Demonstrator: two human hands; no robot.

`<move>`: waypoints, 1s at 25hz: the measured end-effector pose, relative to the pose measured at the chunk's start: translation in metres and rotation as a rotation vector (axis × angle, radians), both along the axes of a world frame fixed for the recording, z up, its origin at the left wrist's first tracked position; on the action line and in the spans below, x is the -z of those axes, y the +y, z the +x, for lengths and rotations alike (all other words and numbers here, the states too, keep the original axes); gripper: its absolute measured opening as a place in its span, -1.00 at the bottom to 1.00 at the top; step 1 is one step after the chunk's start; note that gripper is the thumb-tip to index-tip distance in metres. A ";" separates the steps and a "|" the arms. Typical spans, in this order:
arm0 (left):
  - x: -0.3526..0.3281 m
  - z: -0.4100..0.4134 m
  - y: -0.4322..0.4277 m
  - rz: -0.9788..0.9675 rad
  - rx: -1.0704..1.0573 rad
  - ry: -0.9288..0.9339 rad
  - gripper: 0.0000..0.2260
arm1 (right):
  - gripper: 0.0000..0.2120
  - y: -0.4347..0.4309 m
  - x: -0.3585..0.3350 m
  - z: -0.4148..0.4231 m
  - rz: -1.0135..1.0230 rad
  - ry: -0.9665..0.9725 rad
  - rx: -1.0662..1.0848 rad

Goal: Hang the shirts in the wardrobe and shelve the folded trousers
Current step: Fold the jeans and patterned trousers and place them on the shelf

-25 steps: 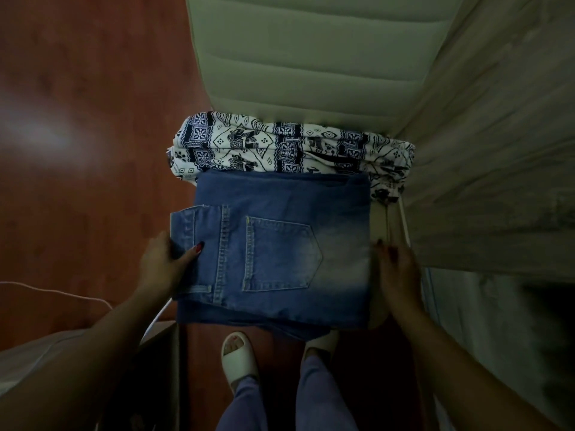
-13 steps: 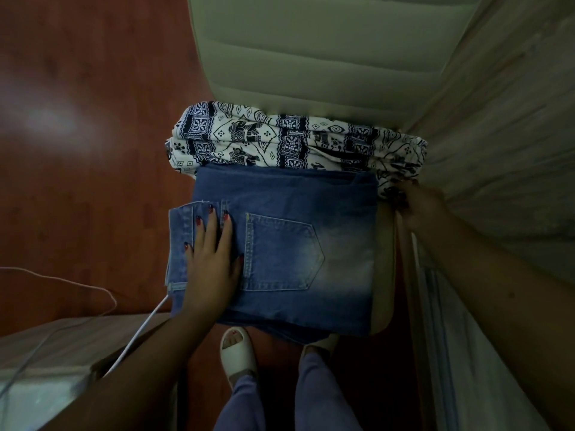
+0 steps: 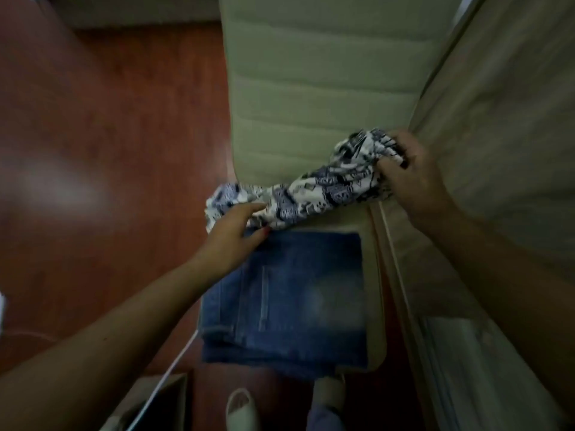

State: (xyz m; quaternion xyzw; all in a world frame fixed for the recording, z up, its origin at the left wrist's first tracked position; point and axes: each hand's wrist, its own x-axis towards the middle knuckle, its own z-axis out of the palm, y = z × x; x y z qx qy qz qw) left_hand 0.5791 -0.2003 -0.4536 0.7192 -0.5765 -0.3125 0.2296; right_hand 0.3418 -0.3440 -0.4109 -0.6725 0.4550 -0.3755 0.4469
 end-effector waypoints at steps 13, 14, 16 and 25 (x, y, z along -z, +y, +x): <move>-0.338 0.031 -0.025 -0.489 0.304 0.080 -0.43 | -0.85 0.056 -0.417 0.059 -0.373 0.197 -0.449; -0.343 0.031 -0.021 -0.459 0.301 0.070 -0.40 | -0.86 0.062 -0.430 0.056 -0.389 0.202 -0.447; -0.352 0.036 -0.012 -0.417 0.303 0.030 -0.46 | -0.85 0.069 -0.451 0.045 -0.432 0.204 -0.402; -0.427 0.064 0.015 -0.650 0.395 -0.247 -0.58 | -0.70 0.063 -0.478 -0.016 -0.537 0.361 -0.298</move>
